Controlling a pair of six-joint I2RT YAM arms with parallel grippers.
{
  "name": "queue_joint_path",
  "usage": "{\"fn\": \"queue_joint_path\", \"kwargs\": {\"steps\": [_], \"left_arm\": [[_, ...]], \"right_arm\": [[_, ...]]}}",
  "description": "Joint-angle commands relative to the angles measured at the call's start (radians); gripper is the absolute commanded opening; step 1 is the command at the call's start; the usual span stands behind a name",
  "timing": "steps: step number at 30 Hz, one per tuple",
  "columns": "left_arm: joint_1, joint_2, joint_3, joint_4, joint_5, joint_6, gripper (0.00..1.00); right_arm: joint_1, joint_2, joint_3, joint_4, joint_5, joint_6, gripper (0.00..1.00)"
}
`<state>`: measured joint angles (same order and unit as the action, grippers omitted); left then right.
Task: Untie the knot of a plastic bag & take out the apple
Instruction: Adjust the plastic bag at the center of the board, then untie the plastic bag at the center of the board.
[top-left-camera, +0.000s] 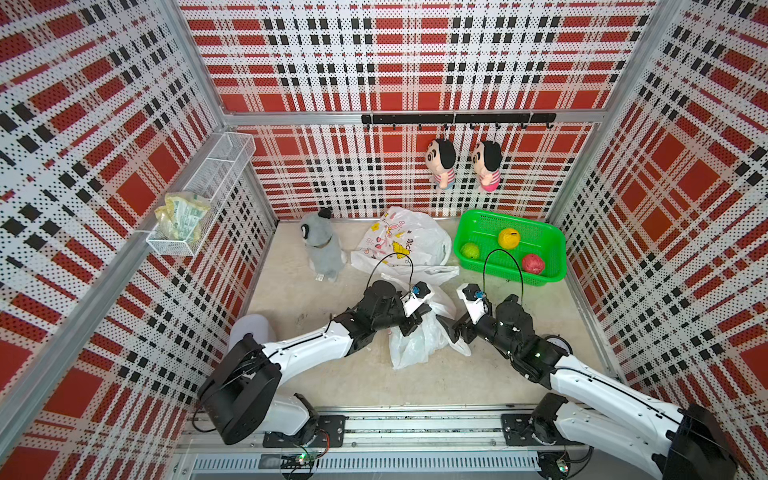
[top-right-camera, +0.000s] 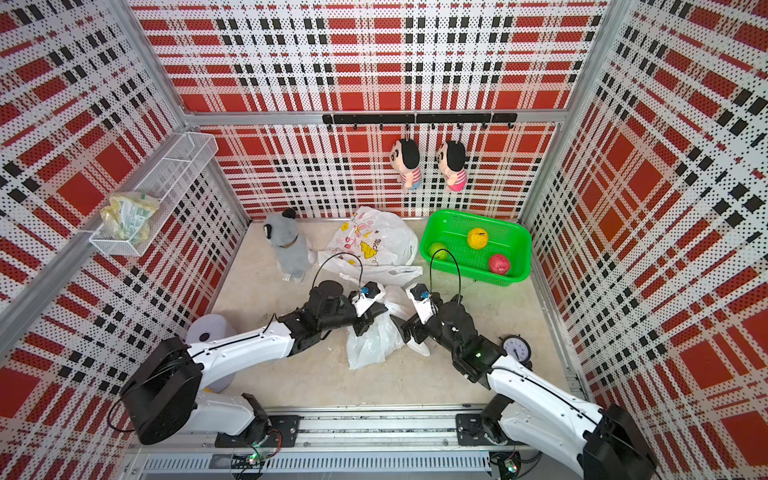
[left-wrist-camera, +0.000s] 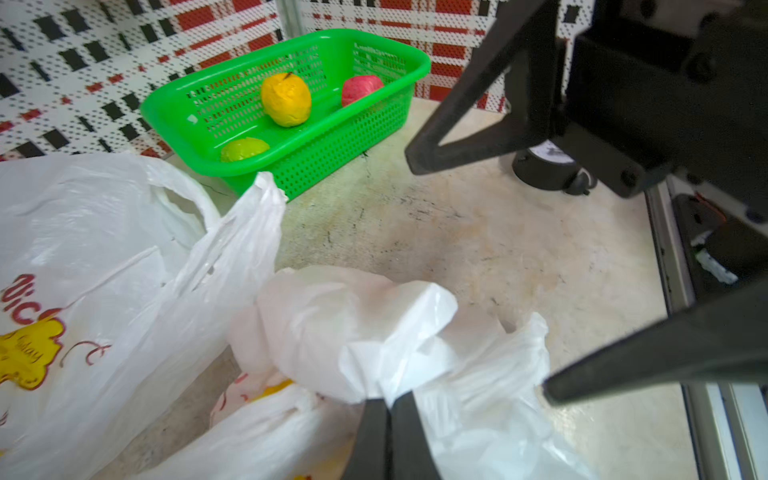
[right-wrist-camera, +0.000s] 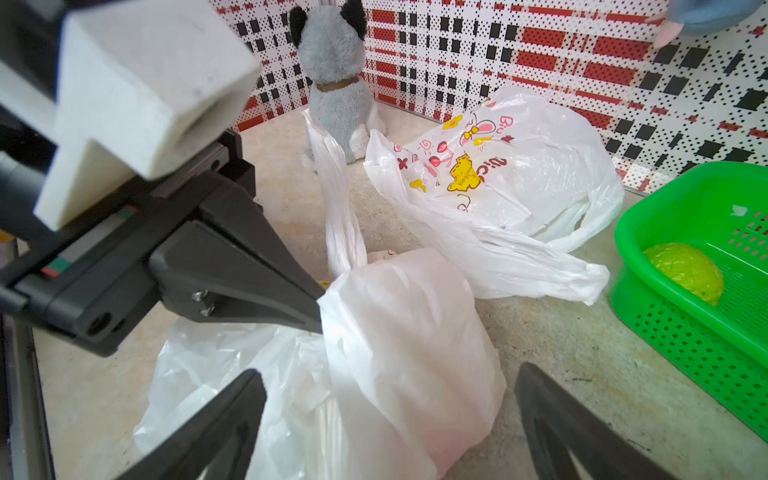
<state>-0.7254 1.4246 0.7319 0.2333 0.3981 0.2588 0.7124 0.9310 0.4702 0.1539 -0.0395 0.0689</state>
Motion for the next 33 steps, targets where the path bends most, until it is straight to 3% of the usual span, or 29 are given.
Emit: {"fn": "queue_joint_path", "kwargs": {"steps": [1, 5, 10, 11, 12, 13, 14, 15, 22, 25, 33], "left_arm": [[0.048, 0.049, 0.059, -0.058, 0.146, 0.106, 0.01], [0.081, 0.078, 0.067, -0.040, 0.172, 0.092, 0.06], [0.084, -0.042, -0.105, 0.189, 0.074, -0.095, 0.37], [0.089, -0.070, -0.135, 0.230, 0.034, -0.137, 0.51], [0.094, -0.097, -0.167, 0.275, -0.006, -0.189, 0.56], [0.098, -0.118, -0.189, 0.299, -0.023, -0.219, 0.67], [0.097, -0.135, -0.206, 0.320, -0.053, -0.247, 0.92], [0.095, -0.153, -0.227, 0.350, -0.090, -0.275, 0.98], [0.074, -0.271, -0.372, 0.485, -0.344, -0.378, 0.98], [0.051, -0.271, -0.405, 0.489, -0.392, -0.385, 0.98], [-0.044, -0.329, -0.455, 0.487, -0.443, -0.391, 0.99]], "right_arm": [[-0.010, 0.012, -0.006, -0.024, 0.024, -0.002, 0.95], [-0.044, 0.102, 0.012, 0.016, -0.026, 0.003, 0.90], [-0.076, 0.252, 0.060, 0.055, -0.124, 0.010, 0.79], [-0.077, 0.279, 0.069, 0.061, -0.140, 0.013, 0.76], [-0.076, 0.307, 0.076, 0.075, -0.151, 0.024, 0.70], [-0.078, 0.336, 0.080, 0.103, -0.155, 0.043, 0.60], [-0.079, 0.359, 0.087, 0.114, -0.156, 0.054, 0.51], [-0.078, 0.382, 0.099, 0.117, -0.152, 0.073, 0.41], [-0.079, 0.401, 0.122, 0.150, -0.128, 0.169, 0.06], [-0.075, 0.385, 0.143, 0.131, -0.111, 0.178, 0.00], [-0.073, 0.303, 0.148, 0.131, -0.100, 0.186, 0.00]]}}
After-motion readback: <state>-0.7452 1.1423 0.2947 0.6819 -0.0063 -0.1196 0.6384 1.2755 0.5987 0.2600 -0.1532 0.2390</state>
